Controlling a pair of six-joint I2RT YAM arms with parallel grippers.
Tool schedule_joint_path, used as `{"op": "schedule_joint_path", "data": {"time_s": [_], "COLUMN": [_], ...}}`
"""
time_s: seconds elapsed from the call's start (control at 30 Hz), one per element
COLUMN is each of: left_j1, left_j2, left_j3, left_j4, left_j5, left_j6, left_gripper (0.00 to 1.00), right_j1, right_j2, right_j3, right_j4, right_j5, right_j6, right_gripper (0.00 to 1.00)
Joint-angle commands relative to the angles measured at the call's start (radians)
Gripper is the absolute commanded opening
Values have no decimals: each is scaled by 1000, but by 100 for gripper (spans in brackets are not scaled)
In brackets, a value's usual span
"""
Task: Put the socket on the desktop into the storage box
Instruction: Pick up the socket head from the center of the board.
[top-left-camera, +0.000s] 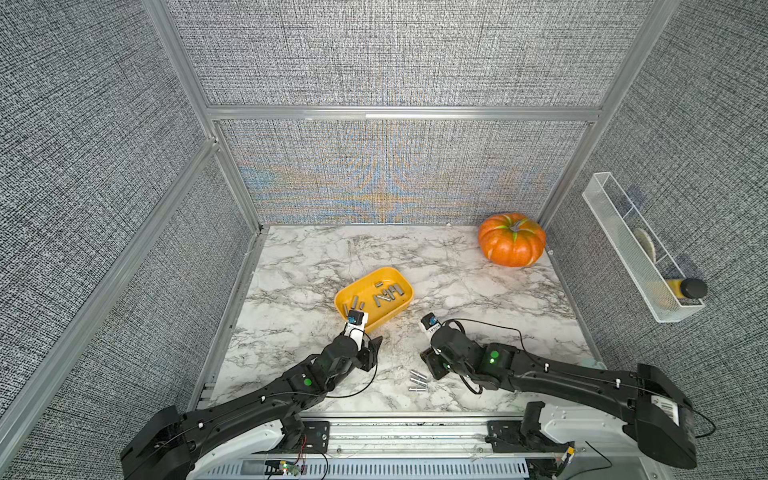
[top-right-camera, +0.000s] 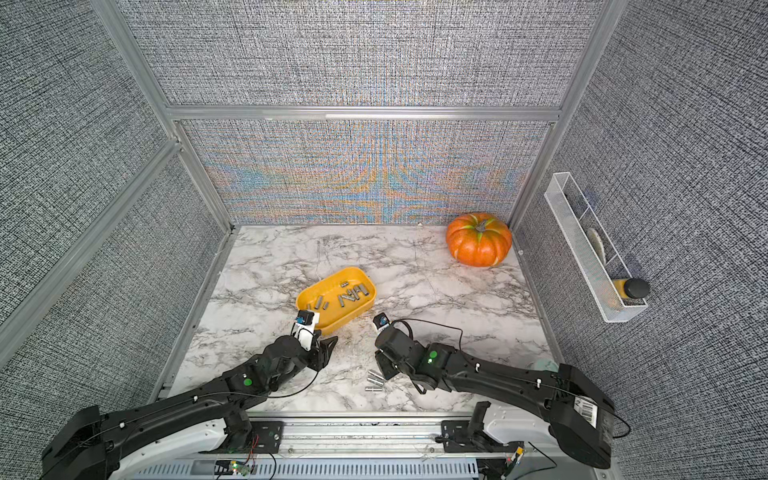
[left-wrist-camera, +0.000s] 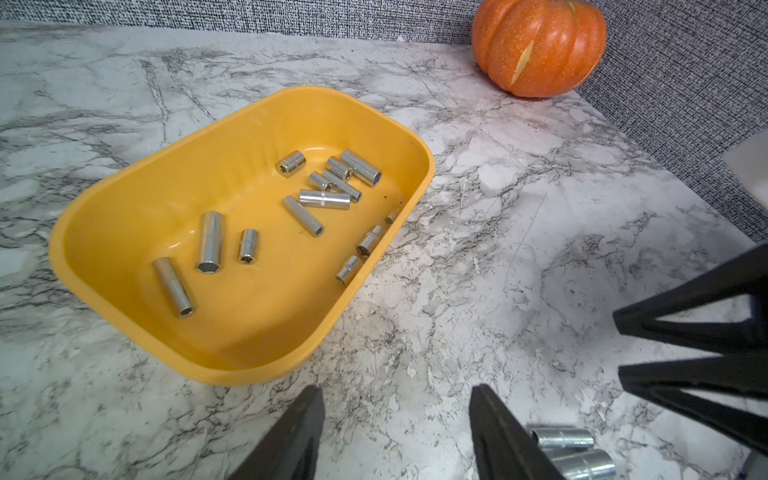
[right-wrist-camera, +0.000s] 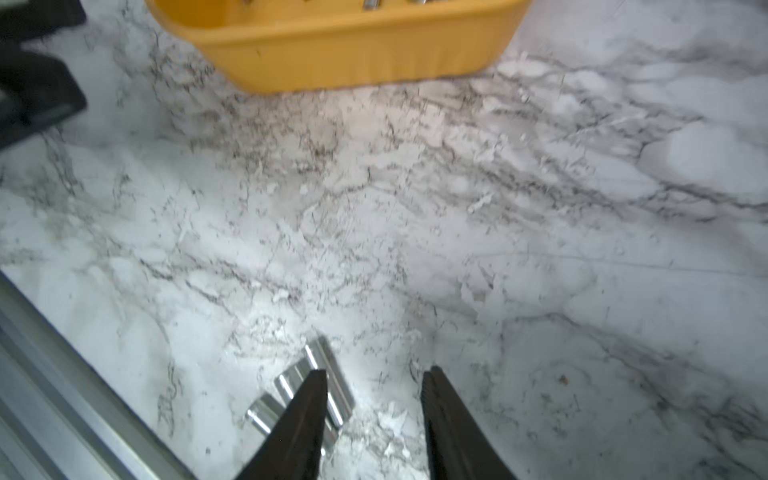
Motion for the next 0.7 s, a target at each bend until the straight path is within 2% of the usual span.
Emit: {"op": "schedule_joint_path", "data": {"time_s": [0.0, 0.27, 0.67], "left_j1": [0, 0, 1], "left_j2": [13, 4, 12], "left_j3": [6, 2, 2], "left_j4": [32, 35, 38], "left_j5": [11, 13, 19], "left_j6": [18, 17, 15], "left_gripper": [61, 61, 61], "right_j1": [17, 53, 53], "right_j2": [-5, 116, 221], "right_j3": [-39, -15, 6], "right_j4": [78, 103, 136], "right_j5": [-54, -32, -58], "right_j6": [8, 7, -18], "right_gripper": [48, 48, 41]}}
